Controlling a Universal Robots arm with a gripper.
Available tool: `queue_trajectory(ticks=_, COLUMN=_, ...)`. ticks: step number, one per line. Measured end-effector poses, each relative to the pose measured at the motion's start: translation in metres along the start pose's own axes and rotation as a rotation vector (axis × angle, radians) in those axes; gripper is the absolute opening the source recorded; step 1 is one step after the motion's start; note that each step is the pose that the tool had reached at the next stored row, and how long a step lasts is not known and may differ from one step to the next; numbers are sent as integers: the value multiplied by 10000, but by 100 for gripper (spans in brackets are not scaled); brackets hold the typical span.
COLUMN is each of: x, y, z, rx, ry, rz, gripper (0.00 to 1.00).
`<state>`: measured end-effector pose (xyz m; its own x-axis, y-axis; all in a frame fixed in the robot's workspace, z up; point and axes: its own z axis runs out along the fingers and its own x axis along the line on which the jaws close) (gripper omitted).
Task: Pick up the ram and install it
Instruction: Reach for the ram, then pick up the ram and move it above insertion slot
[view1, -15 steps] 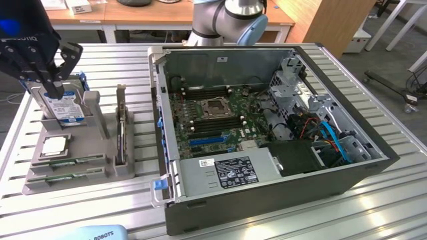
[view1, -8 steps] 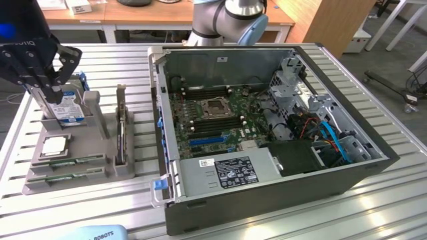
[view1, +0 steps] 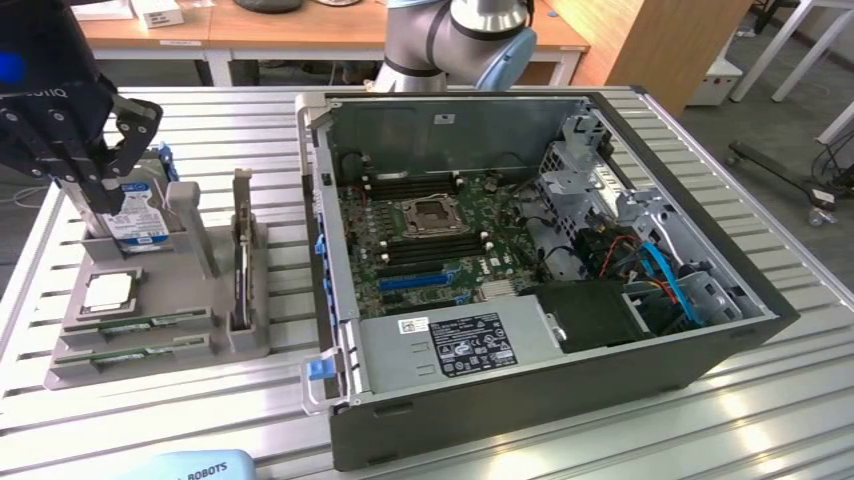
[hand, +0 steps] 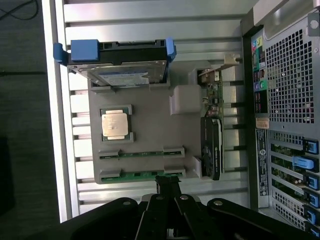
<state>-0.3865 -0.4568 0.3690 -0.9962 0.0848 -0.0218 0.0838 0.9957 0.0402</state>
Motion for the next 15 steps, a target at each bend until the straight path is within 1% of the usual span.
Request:
queue_trajectory(ticks=11, x=0, y=0, z=0, rx=0, ry=1, rz=-1, gripper=10)
queue_trajectory(ticks=15, x=0, y=-1, z=0, rx=-1, ry=5, rz=-105, gripper=10)
